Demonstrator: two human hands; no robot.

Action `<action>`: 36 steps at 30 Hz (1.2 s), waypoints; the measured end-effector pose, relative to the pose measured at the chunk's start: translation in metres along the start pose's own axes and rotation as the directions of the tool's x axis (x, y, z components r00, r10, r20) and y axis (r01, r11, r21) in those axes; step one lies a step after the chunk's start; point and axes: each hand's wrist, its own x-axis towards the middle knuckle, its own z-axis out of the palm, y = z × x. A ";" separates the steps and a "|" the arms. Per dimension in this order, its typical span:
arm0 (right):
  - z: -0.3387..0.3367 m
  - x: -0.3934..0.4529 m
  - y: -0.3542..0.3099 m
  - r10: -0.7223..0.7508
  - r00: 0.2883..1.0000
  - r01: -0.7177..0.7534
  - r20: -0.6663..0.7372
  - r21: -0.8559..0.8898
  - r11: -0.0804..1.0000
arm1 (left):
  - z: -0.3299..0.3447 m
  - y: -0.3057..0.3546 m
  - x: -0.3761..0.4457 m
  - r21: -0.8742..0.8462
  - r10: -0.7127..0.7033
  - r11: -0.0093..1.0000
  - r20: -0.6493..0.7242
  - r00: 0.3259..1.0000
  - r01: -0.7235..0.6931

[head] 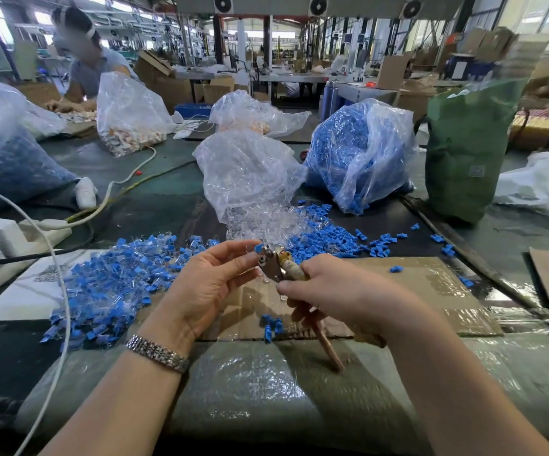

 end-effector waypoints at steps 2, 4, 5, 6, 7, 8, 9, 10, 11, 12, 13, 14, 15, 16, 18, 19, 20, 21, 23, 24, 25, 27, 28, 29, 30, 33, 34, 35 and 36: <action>0.000 -0.001 -0.001 -0.014 1.000 0.014 -0.004 -0.037 0.999 | 0.000 0.000 0.000 0.001 0.000 1.000 0.001 1.000 0.000; 0.001 -0.002 -0.002 -0.027 0.999 0.026 -0.018 -0.072 0.997 | 0.000 0.000 0.001 0.004 0.002 1.000 0.008 1.000 -0.002; 0.002 -0.002 -0.002 -0.032 0.999 0.031 -0.020 -0.082 0.996 | 0.000 -0.001 0.001 0.007 0.005 1.000 0.011 1.000 -0.005; 0.002 -0.003 -0.003 -0.037 0.999 0.035 -0.017 -0.093 0.995 | 0.000 -0.002 0.001 0.010 0.007 1.000 0.012 1.000 -0.007; 0.002 -0.003 -0.004 -0.040 0.999 0.039 -0.014 -0.107 0.993 | 0.000 -0.002 0.001 0.011 0.007 1.000 0.011 1.000 -0.007; 0.003 -0.004 -0.004 -0.042 0.999 0.040 -0.014 -0.122 0.992 | 0.000 -0.003 0.001 0.011 0.006 1.000 0.011 1.000 -0.006; 0.003 -0.004 -0.005 -0.042 0.999 0.039 -0.016 -0.131 0.991 | 0.000 -0.003 0.001 0.012 0.003 1.000 0.010 1.000 -0.003; 0.003 -0.004 -0.004 -0.041 0.999 0.038 -0.018 -0.132 0.990 | 0.000 -0.004 0.001 0.016 -0.001 1.000 0.009 1.000 0.001; 0.004 -0.005 -0.004 -0.039 0.999 0.037 -0.016 -0.119 0.992 | -0.001 -0.004 0.001 0.021 -0.004 1.000 0.009 1.000 0.004; 0.004 -0.005 -0.003 -0.036 0.999 0.034 -0.011 -0.095 0.995 | 0.000 -0.004 0.000 0.025 -0.006 1.000 0.008 1.000 0.006; 0.004 -0.005 -0.003 -0.033 0.999 0.032 -0.011 -0.072 0.997 | 0.000 -0.004 0.000 0.028 -0.005 1.000 0.007 1.000 0.005; 0.005 -0.005 -0.002 -0.032 0.999 0.031 -0.017 -0.057 0.998 | 0.000 -0.003 -0.001 0.037 0.000 0.999 0.006 1.000 0.000; 0.007 -0.005 -0.001 -0.030 0.999 0.029 -0.027 -0.047 0.998 | 0.001 -0.003 -0.001 0.053 0.010 0.999 0.005 1.000 -0.011; 0.009 -0.004 0.000 -0.030 0.999 0.029 -0.041 -0.037 0.999 | 0.002 -0.003 -0.002 0.072 0.023 0.997 0.006 1.000 -0.023; 0.014 -0.002 0.001 -0.030 0.997 0.028 -0.075 -0.025 0.999 | 0.004 -0.002 -0.003 0.093 0.043 0.995 0.008 0.999 -0.043; 0.017 -0.001 0.002 -0.023 0.996 0.021 -0.085 -0.031 0.999 | 0.004 -0.002 -0.004 0.099 0.050 0.994 0.009 0.999 -0.051; 0.018 0.001 0.003 -0.013 0.996 0.010 -0.086 -0.039 0.999 | 0.005 -0.001 -0.005 0.102 0.057 0.993 0.008 0.998 -0.058; 0.018 0.001 0.003 -0.005 0.997 0.001 -0.081 -0.044 0.999 | 0.004 -0.001 -0.006 0.106 0.065 0.992 0.007 0.998 -0.065; 0.016 0.001 0.002 -0.001 0.998 -0.001 -0.067 -0.022 1.000 | 0.004 -0.001 -0.006 0.124 0.067 0.990 0.012 0.998 -0.068; 0.015 0.000 0.002 -0.002 0.999 0.003 -0.054 0.006 1.000 | 0.003 -0.001 -0.006 0.144 0.068 0.987 0.018 0.997 -0.070; 0.013 -0.001 0.002 0.000 0.999 0.002 -0.038 0.036 0.999 | 0.002 -0.001 -0.005 0.174 0.077 0.981 0.024 0.997 -0.080; 0.008 -0.005 0.004 0.019 1.000 -0.018 -0.015 0.080 0.997 | 0.000 -0.001 -0.004 0.232 0.121 0.965 0.012 0.993 -0.121; 0.004 -0.006 0.006 0.032 0.999 -0.030 -0.018 0.096 0.995 | -0.002 -0.002 -0.003 0.252 0.159 0.956 -0.019 0.987 -0.149; 0.000 -0.007 0.008 0.041 0.998 -0.037 -0.038 0.112 0.993 | -0.005 -0.003 -0.002 0.290 0.209 0.940 -0.072 0.975 -0.180; -0.005 -0.007 0.010 0.052 0.995 -0.043 -0.083 0.107 0.993 | -0.010 -0.004 0.000 0.382 0.279 0.901 -0.147 0.949 -0.206; -0.016 0.002 0.021 0.087 0.935 -0.147 -0.343 -0.153 0.977 | -0.022 -0.007 0.007 0.801 0.549 0.593 -0.323 0.771 -0.087; -0.018 0.006 0.027 0.101 0.910 -0.213 -0.403 -0.244 0.946 | -0.024 -0.007 0.008 0.874 0.621 0.485 -0.330 0.712 -0.019; -0.017 0.010 0.032 0.120 0.890 -0.281 -0.441 -0.320 0.905 | -0.024 -0.007 0.008 0.911 0.665 0.411 -0.319 0.675 0.026; -0.015 0.014 0.038 0.140 0.874 -0.344 -0.465 -0.390 0.854 | -0.024 -0.008 0.008 0.929 0.682 0.368 -0.292 0.670 0.030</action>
